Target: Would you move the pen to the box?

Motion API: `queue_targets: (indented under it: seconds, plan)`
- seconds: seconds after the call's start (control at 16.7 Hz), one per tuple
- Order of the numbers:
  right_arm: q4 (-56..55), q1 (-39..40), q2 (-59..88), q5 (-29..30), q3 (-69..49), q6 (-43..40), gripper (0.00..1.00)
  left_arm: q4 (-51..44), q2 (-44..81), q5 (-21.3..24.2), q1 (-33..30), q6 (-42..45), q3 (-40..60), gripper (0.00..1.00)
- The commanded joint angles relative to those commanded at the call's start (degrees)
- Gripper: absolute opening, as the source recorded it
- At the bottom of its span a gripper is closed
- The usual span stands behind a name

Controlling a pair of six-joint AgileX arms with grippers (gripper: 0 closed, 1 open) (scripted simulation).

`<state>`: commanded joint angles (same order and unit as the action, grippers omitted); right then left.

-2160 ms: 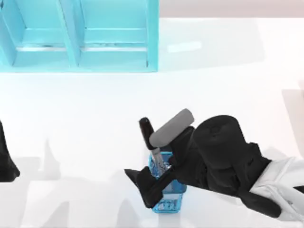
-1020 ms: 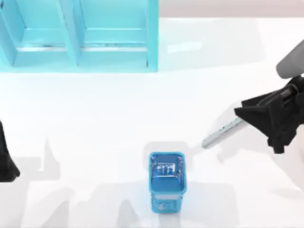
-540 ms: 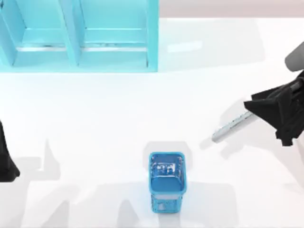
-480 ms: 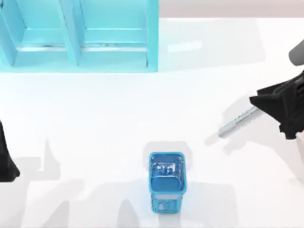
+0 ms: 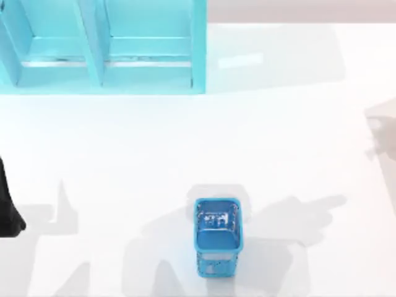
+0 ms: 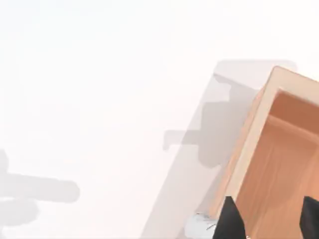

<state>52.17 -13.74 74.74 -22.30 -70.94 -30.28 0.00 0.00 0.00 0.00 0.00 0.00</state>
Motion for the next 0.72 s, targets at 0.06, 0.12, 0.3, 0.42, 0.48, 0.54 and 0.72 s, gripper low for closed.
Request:
queue_targets:
  seconds: [0.06,0.12,0.3,0.42,0.48,0.54,0.72]
  plan:
    - [3.0,-3.8,1.2,1.0,-2.4,-2.5,0.0,0.0,0.0,0.0,0.0,0.0,0.0,1.0]
    - [5.8,-7.0,2.3,1.9,-4.5,-4.8,0.0,0.0,0.0,0.0,0.0,0.0,0.0,1.0]
    - [11.4,-12.9,4.3,4.1,-8.6,-9.5,0.0,0.0,0.0,0.0,0.0,0.0,0.0,1.0]
    - [12.4,-13.9,4.6,4.5,-9.3,-10.3,0.0,0.0,0.0,0.0,0.0,0.0,0.0,1.0]
    - [12.4,-13.9,4.6,4.5,-9.3,-10.3,0.0,0.0,0.0,0.0,0.0,0.0,0.0,1.0]
    - [12.4,-13.9,4.6,4.5,-9.3,-10.3,0.0,0.0,0.0,0.0,0.0,0.0,0.0,1.0]
    - [11.2,-13.3,4.4,4.5,-8.1,-9.8,0.0,0.0,0.0,0.0,0.0,0.0,0.0,1.0]
